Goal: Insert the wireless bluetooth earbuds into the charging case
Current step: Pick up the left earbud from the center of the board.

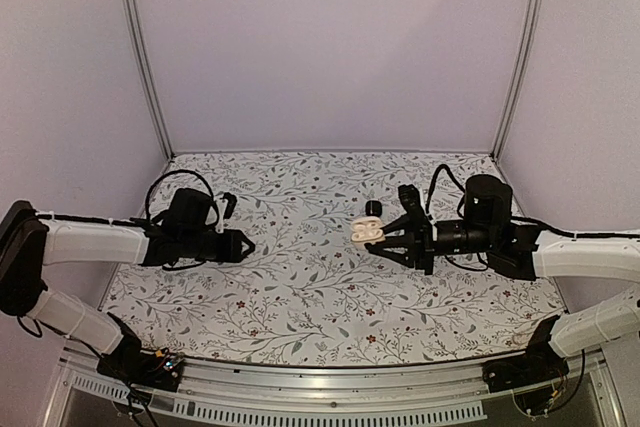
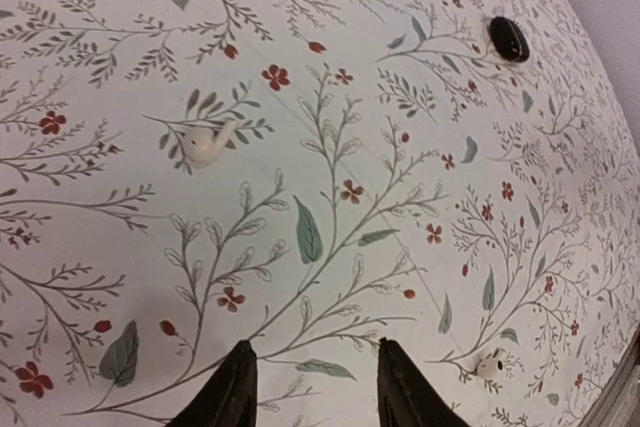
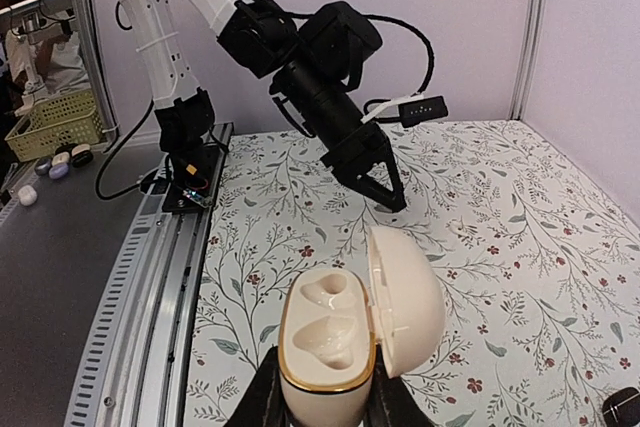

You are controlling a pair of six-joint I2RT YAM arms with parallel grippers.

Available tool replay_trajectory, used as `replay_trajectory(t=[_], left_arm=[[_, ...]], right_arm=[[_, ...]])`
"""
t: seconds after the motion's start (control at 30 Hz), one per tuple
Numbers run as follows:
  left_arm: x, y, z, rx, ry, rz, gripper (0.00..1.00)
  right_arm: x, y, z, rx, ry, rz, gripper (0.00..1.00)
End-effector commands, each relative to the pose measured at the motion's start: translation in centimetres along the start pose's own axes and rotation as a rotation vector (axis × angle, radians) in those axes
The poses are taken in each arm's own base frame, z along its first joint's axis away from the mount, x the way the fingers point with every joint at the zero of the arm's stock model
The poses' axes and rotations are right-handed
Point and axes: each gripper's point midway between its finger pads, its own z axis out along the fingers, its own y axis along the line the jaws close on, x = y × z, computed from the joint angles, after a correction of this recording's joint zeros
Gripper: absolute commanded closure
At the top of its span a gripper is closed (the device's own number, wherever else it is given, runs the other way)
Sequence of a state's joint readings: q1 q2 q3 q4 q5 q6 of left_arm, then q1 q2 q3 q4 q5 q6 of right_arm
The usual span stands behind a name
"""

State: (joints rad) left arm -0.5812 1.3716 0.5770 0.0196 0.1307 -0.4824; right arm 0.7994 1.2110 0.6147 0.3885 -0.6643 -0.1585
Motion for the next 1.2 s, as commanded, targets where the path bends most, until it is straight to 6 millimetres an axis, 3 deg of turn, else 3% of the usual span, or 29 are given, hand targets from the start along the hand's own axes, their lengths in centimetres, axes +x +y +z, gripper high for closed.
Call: replay_trajectory(t=[0.0, 0.13, 0.27, 0.6, 0.9, 1.17], left_arm=[[-5.5, 4.1, -1.5, -0.122, -0.166, -0.145, 0.58], [-7.9, 6.6, -0.8, -0.202, -0.173, -0.176, 0.57], [-8.8, 6.8, 0.9, -0.17, -0.157, -0.208, 0.57], [-6.4, 6.4, 5.8, -0.077, -0.05, -0.291, 0.57], [-5.4, 7.9, 8.5, -0.231, 0.02, -0.242, 0.62], [-4.8, 8.6, 9.6, -0.301, 0.069, -0.198, 0.66]], right_arm=[[-0.9, 0.2, -0.3, 0.011, -0.044, -0.003, 1.0], [-0.5, 0.1, -0.4, 0.02, -0.038, 0.005, 1.0], [-0.4, 0.3, -1.0, 0.036, -0.044, 0.006, 1.0], [0.8, 0.7, -1.5, 0.043, -0.031, 0.013, 1.0], [1.5, 0.7, -1.7, 0.061, -0.022, 0.008, 1.0], [1.6, 0.6, -1.8, 0.068, -0.019, 0.005, 1.0]])
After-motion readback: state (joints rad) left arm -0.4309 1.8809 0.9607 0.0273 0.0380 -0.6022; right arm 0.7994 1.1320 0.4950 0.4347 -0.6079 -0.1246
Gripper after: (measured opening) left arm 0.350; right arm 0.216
